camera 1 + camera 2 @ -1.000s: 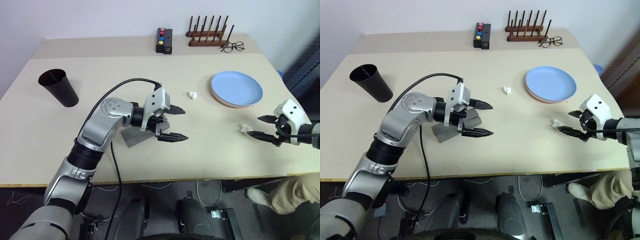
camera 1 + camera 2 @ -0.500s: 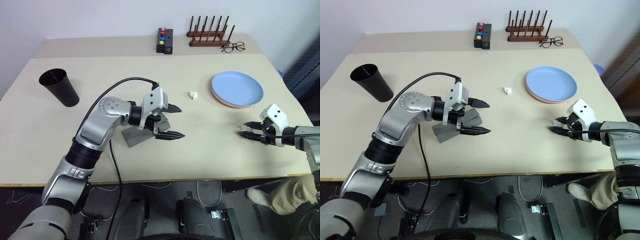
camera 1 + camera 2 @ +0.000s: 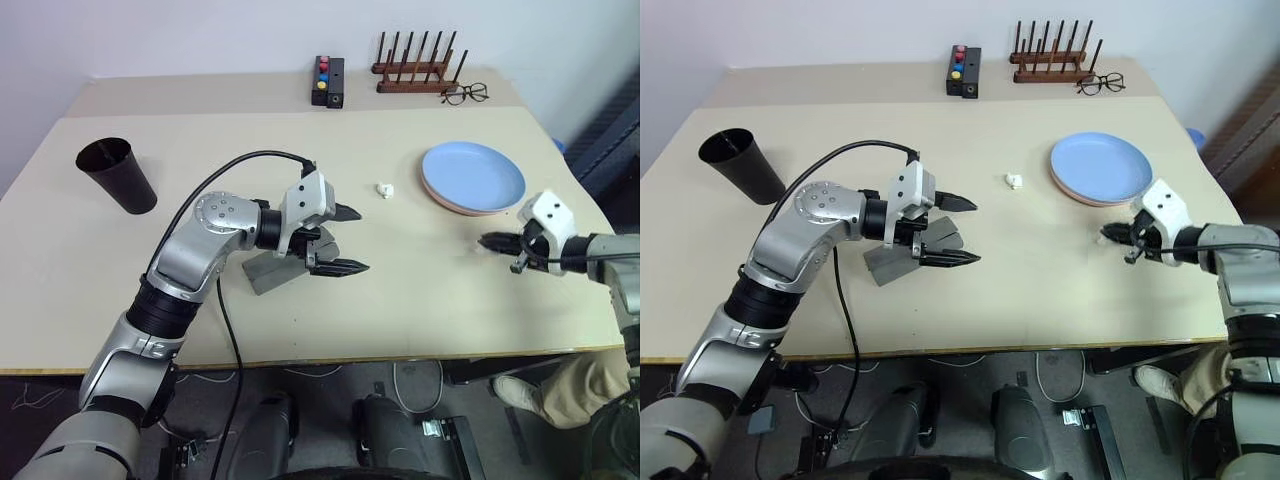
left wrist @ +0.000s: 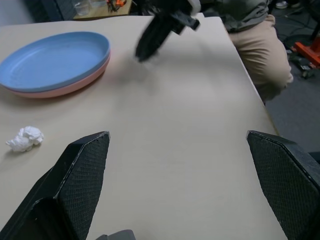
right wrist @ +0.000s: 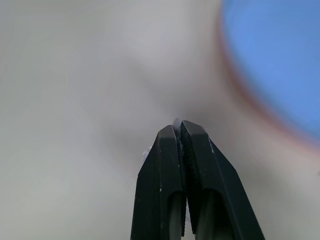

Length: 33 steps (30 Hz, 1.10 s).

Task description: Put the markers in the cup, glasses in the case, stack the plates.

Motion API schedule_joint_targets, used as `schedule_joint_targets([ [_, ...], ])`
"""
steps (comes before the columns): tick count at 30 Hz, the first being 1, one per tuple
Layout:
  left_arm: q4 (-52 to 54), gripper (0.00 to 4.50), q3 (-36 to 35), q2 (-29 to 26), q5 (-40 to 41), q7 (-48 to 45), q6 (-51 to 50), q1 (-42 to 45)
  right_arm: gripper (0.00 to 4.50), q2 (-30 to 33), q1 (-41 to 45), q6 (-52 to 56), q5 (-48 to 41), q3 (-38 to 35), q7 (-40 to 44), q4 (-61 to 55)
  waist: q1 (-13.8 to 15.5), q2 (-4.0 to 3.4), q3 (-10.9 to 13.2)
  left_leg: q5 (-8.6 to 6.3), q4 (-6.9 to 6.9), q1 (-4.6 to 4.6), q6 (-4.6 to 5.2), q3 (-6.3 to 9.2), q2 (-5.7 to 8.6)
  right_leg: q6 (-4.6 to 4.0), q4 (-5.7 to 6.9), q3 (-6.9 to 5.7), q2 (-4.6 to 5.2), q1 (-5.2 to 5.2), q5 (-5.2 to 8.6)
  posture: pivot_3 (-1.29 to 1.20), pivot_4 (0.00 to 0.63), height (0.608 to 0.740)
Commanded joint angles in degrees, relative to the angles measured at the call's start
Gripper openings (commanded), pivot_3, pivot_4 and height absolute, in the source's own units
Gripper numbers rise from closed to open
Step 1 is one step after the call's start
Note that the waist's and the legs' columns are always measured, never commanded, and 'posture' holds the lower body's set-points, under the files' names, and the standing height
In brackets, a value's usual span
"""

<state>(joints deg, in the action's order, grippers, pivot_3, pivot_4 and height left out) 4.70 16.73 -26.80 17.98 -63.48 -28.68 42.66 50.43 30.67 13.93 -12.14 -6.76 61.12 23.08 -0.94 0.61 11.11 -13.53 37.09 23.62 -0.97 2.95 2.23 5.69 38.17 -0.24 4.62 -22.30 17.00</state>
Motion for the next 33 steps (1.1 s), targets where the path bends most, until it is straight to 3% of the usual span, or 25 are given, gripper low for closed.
schedule_joint_targets([
  [1,1.18,4.5,-0.93,-0.06,0.05,0.29,0.43,0.99,0.04,-1.82,7.12,-3.34,-2.03,-2.66,-2.06,1.35,0.04,0.0,0.0,0.0,0.0,0.0,0.0,-0.01,0.0,0.0,0.0,0.0,0.0,-0.01,0.0,0.0,0.15,0.74],
  [11,2.1,4.5,-1.77,0.26,-1.13,3.74,0.28,2.18,0.04,-9.99,25.69,-26.45,10.14,1.34,-21.63,33.03,0.14,0.01,0.01,0.01,-0.01,0.02,-0.02,-0.03,0.03,0.01,-0.04,0.01,0.04,0.0,0.0,0.0,0.15,0.74],
  [17,2.36,4.5,-3.35,-0.01,-1.25,7.14,-0.97,1.38,0.04,-12.01,28.57,-30.83,12.68,2.53,-23.53,42.47,-0.1,0.0,0.02,0.09,-0.08,0.02,-0.16,-0.06,0.02,0.0,-0.03,0.03,0.03,-0.04,0.0,0.0,0.15,0.74],
  [28,4.94,4.5,-6.3,1.26,0.74,12.58,-5.34,-1.27,0.04,-13.1,29.07,-31.83,13.01,2.29,-22.76,45.78,-0.1,-0.01,0.02,0.09,-0.07,0.01,-0.16,-0.05,0.02,0.01,-0.03,0.03,0.02,-0.03,0.0,0.0,0.15,0.74],
  [31,5.65,4.5,-6.24,1.41,1.23,13.01,-5.96,-1.61,0.88,-13.17,28.97,-31.34,13.07,2.28,-22.66,46.34,-0.08,-0.01,0.02,0.1,-0.07,0.01,-0.16,-0.04,0.02,0.01,-0.03,0.03,0.02,-0.02,-0.01,0.0,0.15,0.74],
  [33,5.67,4.5,-6.24,1.76,1.5,13.45,-6.24,-1.53,1.85,-13.16,28.61,-31.15,13.26,2.45,-22.52,46.6,-0.09,-0.01,0.02,0.1,-0.06,0.01,-0.16,-0.05,0.02,0.0,-0.03,0.03,0.02,-0.02,-0.01,0.0,0.15,0.74],
])
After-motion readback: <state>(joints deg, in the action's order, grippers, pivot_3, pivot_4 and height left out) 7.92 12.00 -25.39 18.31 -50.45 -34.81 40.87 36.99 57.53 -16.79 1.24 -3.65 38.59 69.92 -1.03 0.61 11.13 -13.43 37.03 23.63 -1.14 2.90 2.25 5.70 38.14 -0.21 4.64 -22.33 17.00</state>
